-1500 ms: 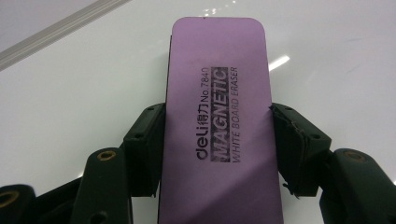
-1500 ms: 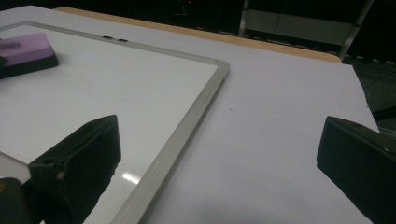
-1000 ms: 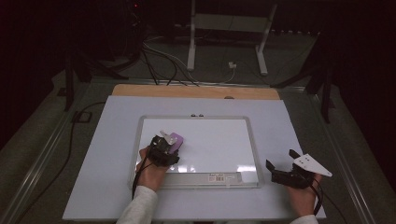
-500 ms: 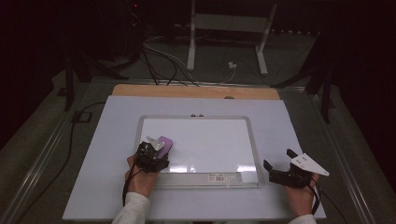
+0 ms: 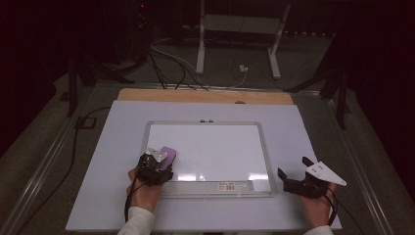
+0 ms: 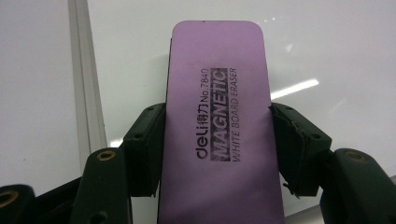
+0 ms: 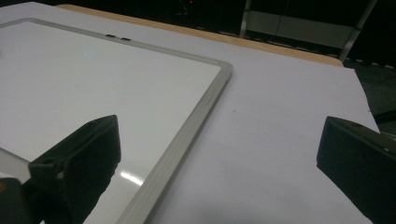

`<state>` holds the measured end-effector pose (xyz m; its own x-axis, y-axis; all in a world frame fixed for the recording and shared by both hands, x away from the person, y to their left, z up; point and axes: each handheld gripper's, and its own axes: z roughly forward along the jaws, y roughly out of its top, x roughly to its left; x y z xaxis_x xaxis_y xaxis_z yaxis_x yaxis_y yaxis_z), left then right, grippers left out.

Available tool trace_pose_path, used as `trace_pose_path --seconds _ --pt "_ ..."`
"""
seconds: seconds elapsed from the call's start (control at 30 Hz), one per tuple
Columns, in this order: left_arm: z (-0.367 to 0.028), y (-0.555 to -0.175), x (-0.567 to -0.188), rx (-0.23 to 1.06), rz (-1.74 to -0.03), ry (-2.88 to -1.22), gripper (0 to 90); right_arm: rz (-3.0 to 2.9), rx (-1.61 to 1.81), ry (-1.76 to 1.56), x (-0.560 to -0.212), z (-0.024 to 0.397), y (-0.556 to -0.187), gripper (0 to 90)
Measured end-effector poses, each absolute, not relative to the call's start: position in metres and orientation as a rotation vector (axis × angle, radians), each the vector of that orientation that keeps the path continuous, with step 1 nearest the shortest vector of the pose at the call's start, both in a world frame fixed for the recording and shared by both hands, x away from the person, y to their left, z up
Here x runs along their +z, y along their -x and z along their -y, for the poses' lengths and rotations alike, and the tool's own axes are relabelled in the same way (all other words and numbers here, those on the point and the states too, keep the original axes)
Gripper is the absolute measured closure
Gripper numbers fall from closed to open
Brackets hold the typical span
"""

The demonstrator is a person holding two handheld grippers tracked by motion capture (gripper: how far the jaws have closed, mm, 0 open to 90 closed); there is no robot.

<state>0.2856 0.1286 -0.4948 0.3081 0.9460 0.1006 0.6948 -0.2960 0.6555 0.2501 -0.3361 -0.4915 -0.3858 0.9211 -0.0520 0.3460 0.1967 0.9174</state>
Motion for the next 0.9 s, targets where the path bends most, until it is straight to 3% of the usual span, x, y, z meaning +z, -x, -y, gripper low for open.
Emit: trace_pose_path --seconds 0.2,0.43,0.9 --pt "-0.126 -0.278 -0.490 0.715 -1.365 -2.061 26.2 -1.844 1.169 -1.185 -0.492 0.336 -0.249 0.1" --pt "-0.115 -0.269 -0.485 0.754 -1.137 -2.130 28.7 -1.849 1.165 -1.181 -0.492 0.336 -0.249 0.1" --pt "-0.123 -0.280 -0.493 0.690 -1.180 -2.188 33.1 -1.847 1.166 -1.182 -0.492 0.336 -0.249 0.1"
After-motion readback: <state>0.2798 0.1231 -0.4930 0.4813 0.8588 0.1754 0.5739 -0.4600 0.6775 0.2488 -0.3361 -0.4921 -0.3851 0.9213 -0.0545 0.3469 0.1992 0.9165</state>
